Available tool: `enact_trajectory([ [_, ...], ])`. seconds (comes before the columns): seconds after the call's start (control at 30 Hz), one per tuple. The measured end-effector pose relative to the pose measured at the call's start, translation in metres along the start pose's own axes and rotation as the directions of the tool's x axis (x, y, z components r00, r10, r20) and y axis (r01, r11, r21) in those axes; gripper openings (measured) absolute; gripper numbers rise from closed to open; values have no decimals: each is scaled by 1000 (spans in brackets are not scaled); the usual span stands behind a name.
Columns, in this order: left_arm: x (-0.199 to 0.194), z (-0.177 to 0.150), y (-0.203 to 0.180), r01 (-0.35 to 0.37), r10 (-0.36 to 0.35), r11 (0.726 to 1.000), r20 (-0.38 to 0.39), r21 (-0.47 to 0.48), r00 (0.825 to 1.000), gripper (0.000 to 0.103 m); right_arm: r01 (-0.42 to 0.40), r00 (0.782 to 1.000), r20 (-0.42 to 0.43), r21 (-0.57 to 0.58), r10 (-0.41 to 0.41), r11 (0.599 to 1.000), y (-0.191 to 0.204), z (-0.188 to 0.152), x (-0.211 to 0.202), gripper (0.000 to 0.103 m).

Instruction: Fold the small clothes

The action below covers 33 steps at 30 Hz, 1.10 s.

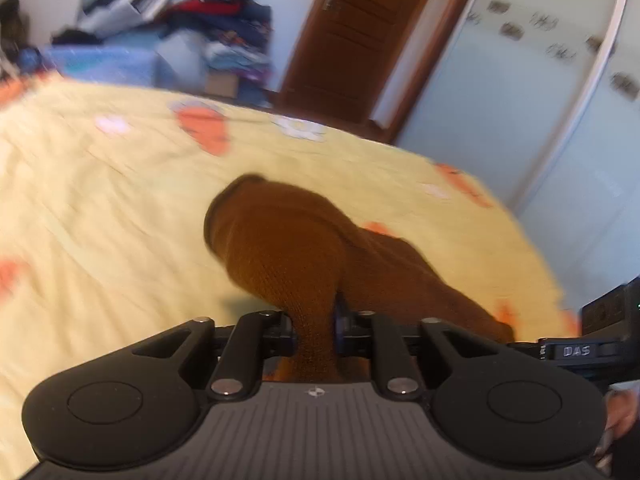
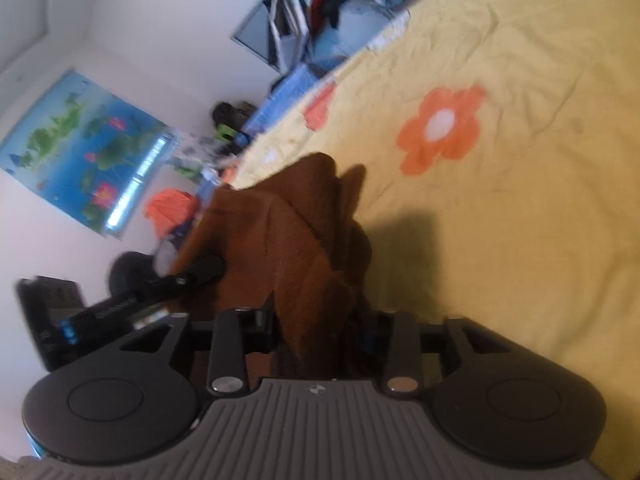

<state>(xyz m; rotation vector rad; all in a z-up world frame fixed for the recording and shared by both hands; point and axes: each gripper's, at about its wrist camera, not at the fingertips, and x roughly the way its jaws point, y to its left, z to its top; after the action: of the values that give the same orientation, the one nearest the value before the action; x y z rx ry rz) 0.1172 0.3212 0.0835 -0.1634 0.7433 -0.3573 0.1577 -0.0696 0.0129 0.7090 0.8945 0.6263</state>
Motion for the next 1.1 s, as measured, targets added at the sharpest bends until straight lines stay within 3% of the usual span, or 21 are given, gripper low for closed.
enact_trajectory([
  [0.07, 4, -4, 20, -47, 43, 997, -70, -57, 997, 26, 85, 996, -34, 8, -85, 996, 2, -3, 15, 55],
  [0.13, -3, -16, 39, -27, 8, 988, -124, -151, 992, 32, 69, 997, -21, -4, -69, 998, 7, -10, 4, 66],
  [0.17, -14, -26, 47, 14, -33, 984, -105, -178, 994, 45, 56, 998, -12, -13, -56, 998, 9, -16, -6, 74],
  [0.2, -24, -38, 55, 47, -67, 976, -91, -212, 994, 73, 53, 999, -4, -16, -54, 998, 9, -23, -17, 78],
  [0.23, -31, -49, 61, 78, -103, 966, -91, -248, 991, 83, 52, 999, -4, -11, -52, 999, 8, -30, -27, 82],
  [0.37, -37, -94, 67, 206, -268, 906, -126, -370, 955, 86, 30, 998, -50, 13, -29, 999, 8, -62, -47, 83],
  [0.43, -32, -108, 60, 239, -309, 893, -134, -382, 942, 85, 9, 995, -95, 5, -9, 1000, 14, -76, -44, 82],
  [0.47, -34, -111, 52, 241, -301, 904, -126, -352, 945, 84, 15, 993, -116, -15, -17, 1000, 19, -82, -38, 69],
  [0.5, -33, -110, 45, 226, -279, 921, -131, -316, 951, 73, 34, 989, -144, -47, -40, 998, 24, -87, -31, 55],
  [0.53, -31, -108, 38, 197, -249, 937, -158, -288, 955, 54, 67, 983, -163, -87, -80, 994, 28, -91, -27, 29],
  [0.57, -27, -106, 33, 154, -209, 953, -201, -259, 957, 21, 85, 981, -164, -118, -103, 989, 32, -92, -27, 27],
  [0.67, -41, -104, 32, 133, -176, 972, -221, -196, 959, 16, 47, 986, -151, -148, -70, 988, 38, -96, -48, 21],
  [0.77, -50, -113, 29, 111, -133, 988, -235, -107, 963, 17, 100, 978, -165, -161, -127, 982, 25, -108, -52, 16],
  [0.8, -50, -117, 25, 88, -100, 994, -228, -59, 968, 23, 82, 983, -149, -154, -105, 985, 22, -110, -54, 17],
  [0.83, -54, -120, 22, 61, -63, 998, -206, -16, 977, 26, 76, 984, -149, -132, -95, 988, 20, -107, -56, 26],
  [0.87, -58, -123, 17, 34, -30, 999, -184, 17, 983, 33, 79, 984, -150, -113, -95, 990, 22, -102, -59, 47],
  [0.97, -82, -120, -4, -69, 80, 989, -79, 131, 994, 53, 93, 995, -11, -125, -95, 988, 35, -83, -82, 71],
  [1.03, -98, -119, -20, -102, 99, 969, 26, 224, 995, 64, 76, 996, 60, -99, -71, 992, 39, -61, -87, 74],
  [1.07, -100, -118, -28, -105, 93, 960, 57, 259, 994, 75, 73, 995, 72, -84, -67, 994, 40, -51, -83, 74],
  [1.1, -97, -116, -34, -95, 78, 954, 72, 284, 994, 78, 73, 995, 73, -78, -68, 994, 40, -39, -74, 74],
])
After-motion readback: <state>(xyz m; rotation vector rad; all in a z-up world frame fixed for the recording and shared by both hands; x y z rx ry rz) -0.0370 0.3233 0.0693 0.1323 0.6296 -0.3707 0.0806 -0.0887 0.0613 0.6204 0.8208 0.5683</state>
